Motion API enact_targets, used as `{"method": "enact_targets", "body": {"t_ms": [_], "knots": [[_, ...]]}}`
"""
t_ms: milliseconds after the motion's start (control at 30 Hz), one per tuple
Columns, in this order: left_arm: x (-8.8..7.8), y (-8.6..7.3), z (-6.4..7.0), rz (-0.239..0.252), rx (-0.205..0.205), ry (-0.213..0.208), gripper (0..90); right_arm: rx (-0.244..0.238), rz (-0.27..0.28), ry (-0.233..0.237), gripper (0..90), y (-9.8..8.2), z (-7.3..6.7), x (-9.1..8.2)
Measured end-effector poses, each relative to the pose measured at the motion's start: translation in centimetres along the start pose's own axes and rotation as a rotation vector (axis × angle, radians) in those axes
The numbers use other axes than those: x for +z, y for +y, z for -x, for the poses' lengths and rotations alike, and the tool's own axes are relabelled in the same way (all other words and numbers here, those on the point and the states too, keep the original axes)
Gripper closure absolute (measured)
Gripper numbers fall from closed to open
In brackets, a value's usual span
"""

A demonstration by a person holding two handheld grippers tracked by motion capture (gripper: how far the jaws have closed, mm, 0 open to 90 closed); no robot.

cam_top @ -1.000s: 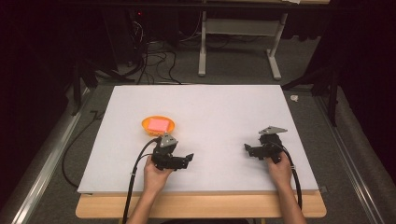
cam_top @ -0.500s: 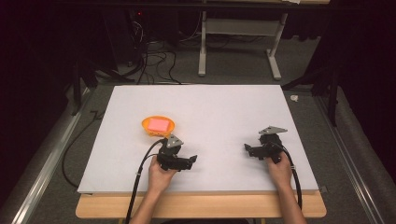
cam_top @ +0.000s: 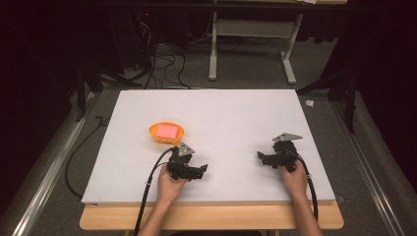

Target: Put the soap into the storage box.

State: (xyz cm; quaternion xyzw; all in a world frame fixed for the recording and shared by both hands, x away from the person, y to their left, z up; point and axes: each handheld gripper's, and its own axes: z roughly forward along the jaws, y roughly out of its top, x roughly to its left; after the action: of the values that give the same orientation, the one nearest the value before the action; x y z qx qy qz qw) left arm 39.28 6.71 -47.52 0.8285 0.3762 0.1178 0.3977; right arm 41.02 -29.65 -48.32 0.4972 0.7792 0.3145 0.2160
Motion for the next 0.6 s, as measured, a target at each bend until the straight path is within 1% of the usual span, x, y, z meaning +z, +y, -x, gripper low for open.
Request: {"method": "enact_targets", "body": {"t_ms": [100,200,333,400,467,600], "knots": [[0.2,-0.1,0.0,-0.005,0.009,0.011,18.9,0.0,0.0,0.0,15.0,0.0,0.0,0.0],[0.4,-0.1,0.1,-0.001,0.009,0.008,18.9,0.0,0.0,0.0,15.0,0.0,0.0,0.0],[0.8,-0.2,0.2,-0.003,0.018,0.016,18.9,0.001,0.0,0.0,15.0,0.0,0.0,0.0],[1.0,-0.3,0.3,-0.01,0.028,0.03,18.8,0.0,0.0,0.0,15.0,0.0,0.0,0.0],[1.2,-0.3,0.3,-0.018,0.035,0.034,18.6,0.0,0.0,0.0,15.0,0.0,0.0,0.0],[1.3,-0.4,0.6,-0.022,0.056,0.055,18.5,0.003,0.0,0.0,15.0,0.0,0.0,0.0]]}}
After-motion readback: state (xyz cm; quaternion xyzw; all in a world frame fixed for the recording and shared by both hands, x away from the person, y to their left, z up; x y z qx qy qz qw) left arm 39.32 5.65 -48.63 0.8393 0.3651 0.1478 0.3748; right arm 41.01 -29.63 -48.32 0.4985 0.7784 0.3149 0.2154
